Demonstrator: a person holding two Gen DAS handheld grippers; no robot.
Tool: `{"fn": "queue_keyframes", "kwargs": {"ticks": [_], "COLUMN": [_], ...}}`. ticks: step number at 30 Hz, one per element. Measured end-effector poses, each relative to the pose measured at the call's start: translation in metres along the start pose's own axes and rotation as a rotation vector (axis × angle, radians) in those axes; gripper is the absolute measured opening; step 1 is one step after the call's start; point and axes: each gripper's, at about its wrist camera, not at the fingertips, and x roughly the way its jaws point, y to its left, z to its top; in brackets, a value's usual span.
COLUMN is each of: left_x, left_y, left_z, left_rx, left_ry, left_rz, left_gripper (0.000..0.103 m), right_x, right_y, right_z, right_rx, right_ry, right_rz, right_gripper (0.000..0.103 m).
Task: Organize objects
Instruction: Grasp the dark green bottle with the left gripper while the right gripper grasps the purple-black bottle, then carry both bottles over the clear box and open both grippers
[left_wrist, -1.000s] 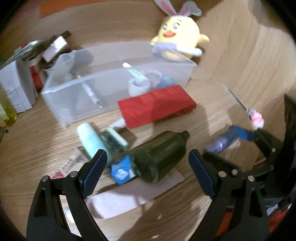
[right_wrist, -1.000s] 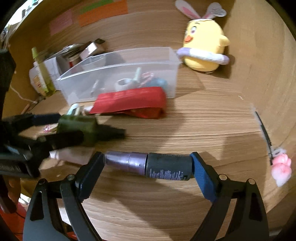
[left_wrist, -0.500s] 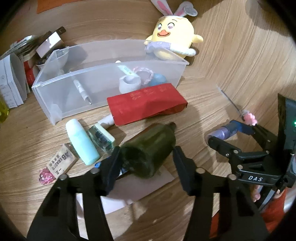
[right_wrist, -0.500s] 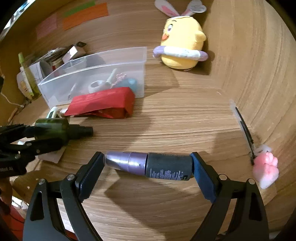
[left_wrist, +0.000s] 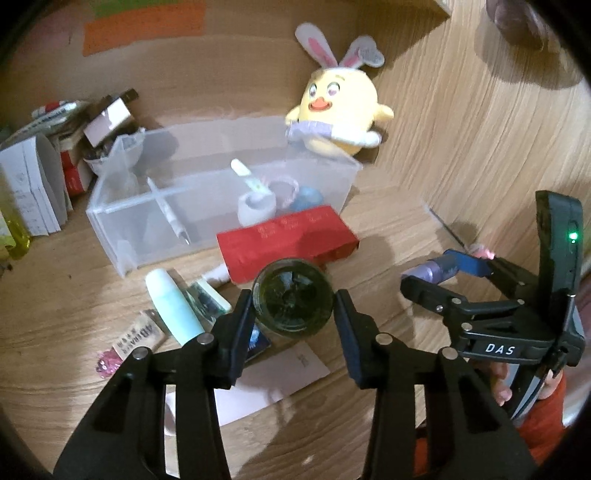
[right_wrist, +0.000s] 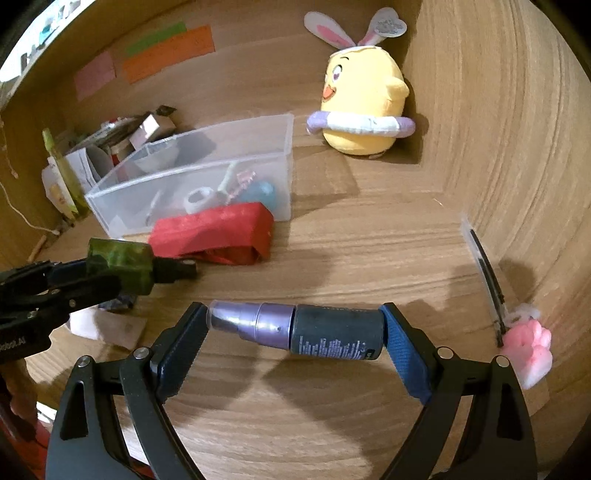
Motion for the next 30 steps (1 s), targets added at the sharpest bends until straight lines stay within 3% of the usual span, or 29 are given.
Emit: {"fn": "queue_keyframes", "kwargs": {"ticks": [22,30], "left_x": [-0.033,-0.049], "left_y": [0.028,0.04], "left_z": [0.048,0.074], "left_rx": [-0.091,-0.103], "left_ry": [-0.167,-0.239], "left_rz": [0.007,0.055], "left_gripper": [0.041,0.041], "right_x": [-0.003,-0.005], "right_y": [0.027,0.04], "right_z": [0.054,0.08], "right_rx": [-0.044,-0.093], "right_ry": [-0.105,-0.156], "right_rz": [0.1,0.109], "right_gripper": [0.091,0.091]}}
